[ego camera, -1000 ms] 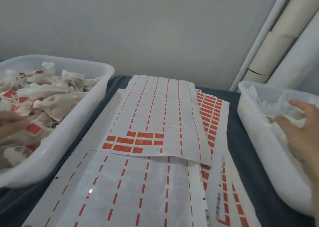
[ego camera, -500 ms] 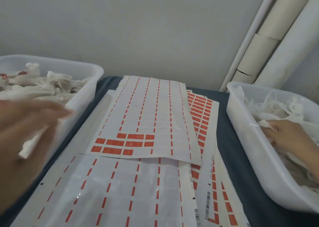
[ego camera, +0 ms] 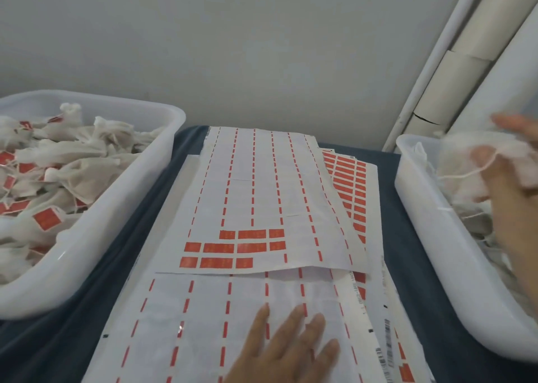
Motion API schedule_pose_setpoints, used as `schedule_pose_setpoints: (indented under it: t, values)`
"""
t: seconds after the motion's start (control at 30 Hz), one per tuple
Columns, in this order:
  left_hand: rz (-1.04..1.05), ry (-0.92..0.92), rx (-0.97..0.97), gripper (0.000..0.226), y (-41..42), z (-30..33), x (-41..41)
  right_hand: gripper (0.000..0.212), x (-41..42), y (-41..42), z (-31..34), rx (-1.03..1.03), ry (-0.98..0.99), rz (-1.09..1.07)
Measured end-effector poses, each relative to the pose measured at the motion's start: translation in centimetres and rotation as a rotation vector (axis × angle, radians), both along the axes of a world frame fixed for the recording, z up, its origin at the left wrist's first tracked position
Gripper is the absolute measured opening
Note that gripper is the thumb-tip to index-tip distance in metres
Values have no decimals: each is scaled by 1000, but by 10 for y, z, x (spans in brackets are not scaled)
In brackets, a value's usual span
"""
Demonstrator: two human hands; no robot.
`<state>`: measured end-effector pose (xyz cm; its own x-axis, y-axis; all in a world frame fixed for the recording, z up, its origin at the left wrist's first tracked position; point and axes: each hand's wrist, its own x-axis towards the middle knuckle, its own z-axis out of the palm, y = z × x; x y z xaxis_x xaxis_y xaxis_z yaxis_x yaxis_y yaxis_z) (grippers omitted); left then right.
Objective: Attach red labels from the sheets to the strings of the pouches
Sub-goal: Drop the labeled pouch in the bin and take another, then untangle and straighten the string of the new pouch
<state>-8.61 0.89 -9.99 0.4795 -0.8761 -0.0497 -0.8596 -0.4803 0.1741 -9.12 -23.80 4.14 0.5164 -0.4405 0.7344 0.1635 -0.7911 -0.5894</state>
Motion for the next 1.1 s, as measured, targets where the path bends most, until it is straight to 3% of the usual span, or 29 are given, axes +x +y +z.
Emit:
schedule_pose_setpoints:
  t: [0.07,0.1,0.2,0.27,0.33,0.4,0.5,0.57,0.7,0.8,0.93,1.03,1.1]
  values:
    - [55,19,-253,38,0,10,5,29,4,39,-7,-7,78,167]
    - [222,80,-416,31,5,18,13,29,8,54,-13,29,146,284]
    - [561,176,-1121,9,16,39,42,29,21,89,-50,215,324,494]
    - [632,417,-1301,7,16,55,62,28,30,103,-71,302,445,527]
    - [540,584,-1170,33,9,59,74,27,34,111,-85,399,483,540]
    - [464,605,-1024,43,2,52,76,28,35,112,-96,509,479,562]
    - [423,546,-998,33,-3,34,74,37,32,107,-104,532,465,564]
    - [399,512,-1010,28,0,28,75,32,29,107,-105,532,438,599]
    - [425,509,-986,30,6,27,75,21,26,108,-103,338,346,485]
    - [440,522,-917,11,7,30,75,16,26,102,-101,251,273,419]
    - [451,640,-849,8,8,35,71,2,27,98,-98,495,330,507]
    - [413,711,-862,64,8,36,71,7,25,102,-97,643,385,681]
    - [367,802,-863,64,9,35,72,9,24,105,-96,644,401,721]
